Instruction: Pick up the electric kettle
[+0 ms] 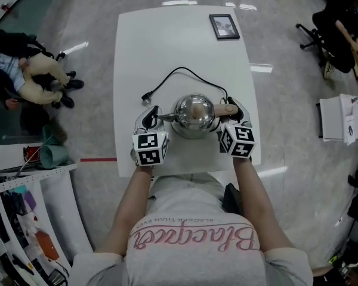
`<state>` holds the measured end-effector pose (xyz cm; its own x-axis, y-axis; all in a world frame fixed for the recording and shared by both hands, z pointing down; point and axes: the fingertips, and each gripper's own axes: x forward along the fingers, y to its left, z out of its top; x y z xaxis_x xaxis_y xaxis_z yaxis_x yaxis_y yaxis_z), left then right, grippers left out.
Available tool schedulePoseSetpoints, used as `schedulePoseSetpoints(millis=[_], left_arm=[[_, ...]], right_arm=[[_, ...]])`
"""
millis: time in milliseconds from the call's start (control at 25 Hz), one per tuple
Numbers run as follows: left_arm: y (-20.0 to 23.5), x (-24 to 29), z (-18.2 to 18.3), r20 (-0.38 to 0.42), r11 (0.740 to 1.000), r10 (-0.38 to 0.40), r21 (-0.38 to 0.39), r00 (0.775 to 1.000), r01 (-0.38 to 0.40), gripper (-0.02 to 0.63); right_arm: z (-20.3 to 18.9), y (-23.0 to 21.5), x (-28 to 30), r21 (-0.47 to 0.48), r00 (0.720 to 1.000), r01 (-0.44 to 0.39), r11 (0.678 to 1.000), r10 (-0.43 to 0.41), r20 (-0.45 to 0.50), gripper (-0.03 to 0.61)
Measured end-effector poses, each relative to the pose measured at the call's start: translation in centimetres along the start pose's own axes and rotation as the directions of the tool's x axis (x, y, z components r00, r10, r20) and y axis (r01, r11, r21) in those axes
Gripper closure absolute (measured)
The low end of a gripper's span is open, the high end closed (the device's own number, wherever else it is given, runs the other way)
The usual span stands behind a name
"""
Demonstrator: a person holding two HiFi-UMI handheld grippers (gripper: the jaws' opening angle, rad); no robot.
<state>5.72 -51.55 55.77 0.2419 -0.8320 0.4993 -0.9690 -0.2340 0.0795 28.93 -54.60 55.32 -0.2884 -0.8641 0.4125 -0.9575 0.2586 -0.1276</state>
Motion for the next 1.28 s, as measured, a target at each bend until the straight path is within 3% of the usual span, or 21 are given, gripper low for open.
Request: schedulePoseSetpoints(millis=[280,560,680,920,1080,1280], left_arm=[[0.0,-0.3,0.2,-0.005,0.999,0.043,0.003,0.999,-0.043,0.611],[0.1,-1.7,2.0,0.051,0.999,0.049,-0.007,0.997,-0.049,0.611],[0.0,-2.7,3.5,0.083,0.998,0.061,-0.014,0.995,-0.060,0.611],[-1.3,-5.3,7.5,0.157,0.993,0.086,0.063,0.984,-0.097,0.611],[-2.2,-7.3,10.8,0.202,0.997,0.081,-0.002,0.976,-0.083,0.614],[-2.8,-9.4,14.0,0.233,0.996,0.085,-0.022,0.969,-0.082,0.614]], right_arm=[[0.1,0.0,-0.3,0.116,1.000,0.027,0.993,-0.026,-0.008,0.460],[2.6,0.7,-0.9,0.188,0.999,0.029,0.982,-0.037,0.038,0.459],[4.5,1.4,-2.0,0.198,0.998,0.025,0.980,-0.037,0.058,0.459],[8.6,2.1,-5.5,0.204,0.992,0.053,0.978,-0.074,0.099,0.457],[11.3,2.5,-7.7,0.221,0.991,0.054,0.974,-0.080,0.111,0.456],[14.2,3.0,-10.7,0.203,0.982,0.063,0.977,-0.097,0.162,0.456]])
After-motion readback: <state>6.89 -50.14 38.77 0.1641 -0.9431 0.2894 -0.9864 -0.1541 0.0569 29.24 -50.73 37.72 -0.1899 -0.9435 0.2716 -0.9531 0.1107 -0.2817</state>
